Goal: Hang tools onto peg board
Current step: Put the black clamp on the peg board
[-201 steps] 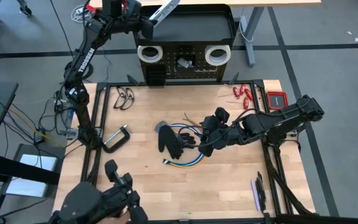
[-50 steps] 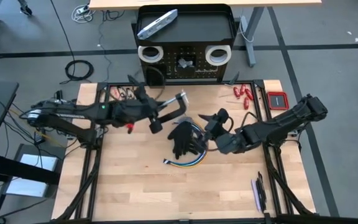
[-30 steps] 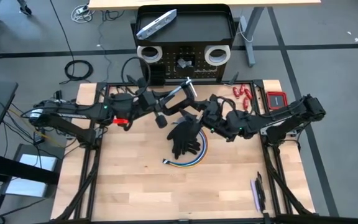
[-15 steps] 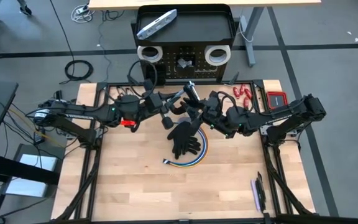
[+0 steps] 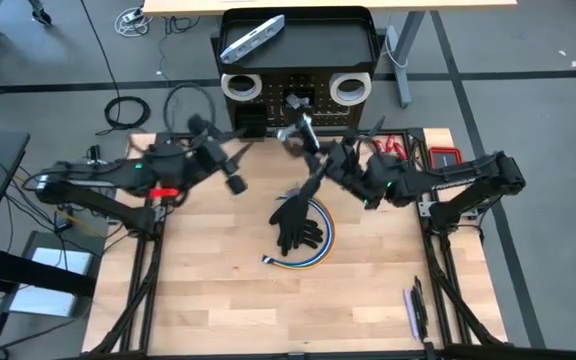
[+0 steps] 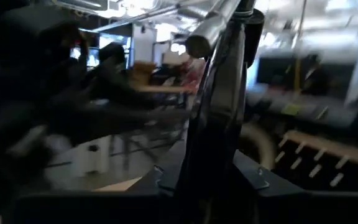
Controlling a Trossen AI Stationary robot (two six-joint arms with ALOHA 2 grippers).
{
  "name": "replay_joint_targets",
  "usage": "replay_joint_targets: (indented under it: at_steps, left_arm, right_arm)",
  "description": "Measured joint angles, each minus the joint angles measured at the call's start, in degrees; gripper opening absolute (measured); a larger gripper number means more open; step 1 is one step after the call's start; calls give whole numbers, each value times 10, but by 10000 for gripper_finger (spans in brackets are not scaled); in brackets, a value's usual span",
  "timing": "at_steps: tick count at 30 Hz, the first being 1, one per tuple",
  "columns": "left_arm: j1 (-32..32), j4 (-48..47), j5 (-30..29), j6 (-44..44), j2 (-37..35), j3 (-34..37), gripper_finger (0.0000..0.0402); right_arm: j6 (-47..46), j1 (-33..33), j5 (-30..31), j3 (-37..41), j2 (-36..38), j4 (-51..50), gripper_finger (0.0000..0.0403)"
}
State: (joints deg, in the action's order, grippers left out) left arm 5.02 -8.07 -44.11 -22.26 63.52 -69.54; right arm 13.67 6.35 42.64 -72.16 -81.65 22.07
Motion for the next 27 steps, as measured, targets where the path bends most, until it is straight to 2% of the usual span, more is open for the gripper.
replay_joint_targets:
  at_steps: [3, 6, 8, 11, 15, 19, 22, 27]
  left_arm:
    - [20, -71, 3, 25, -52, 2, 156]
    - [45, -115, 17, 66, -100, 1, 157]
    - [56, -130, 32, 82, -123, 2, 157]
    - [69, -144, 49, 92, -144, 3, 157]
    - [75, -142, 49, 92, -155, 4, 158]
    - [75, -141, 49, 92, -153, 4, 158]
    - [75, -140, 43, 91, -150, 4, 158]
    - [75, -108, 16, 78, -150, 4, 158]
  right_arm:
    - [114, -35, -2, -41, 0, -3, 78]
    - [272, -84, 1, -87, -5, 5, 78]
    - [365, -129, 1, -112, -13, 7, 78]
    - [442, -212, -9, -154, -36, 4, 78]
    - [442, -312, -43, -206, -73, -47, 78]
    - [327, -383, -66, -247, -104, -192, 78]
    - [273, -409, -84, -252, -111, -233, 78]
    - [259, -418, -75, -255, -105, -244, 78]
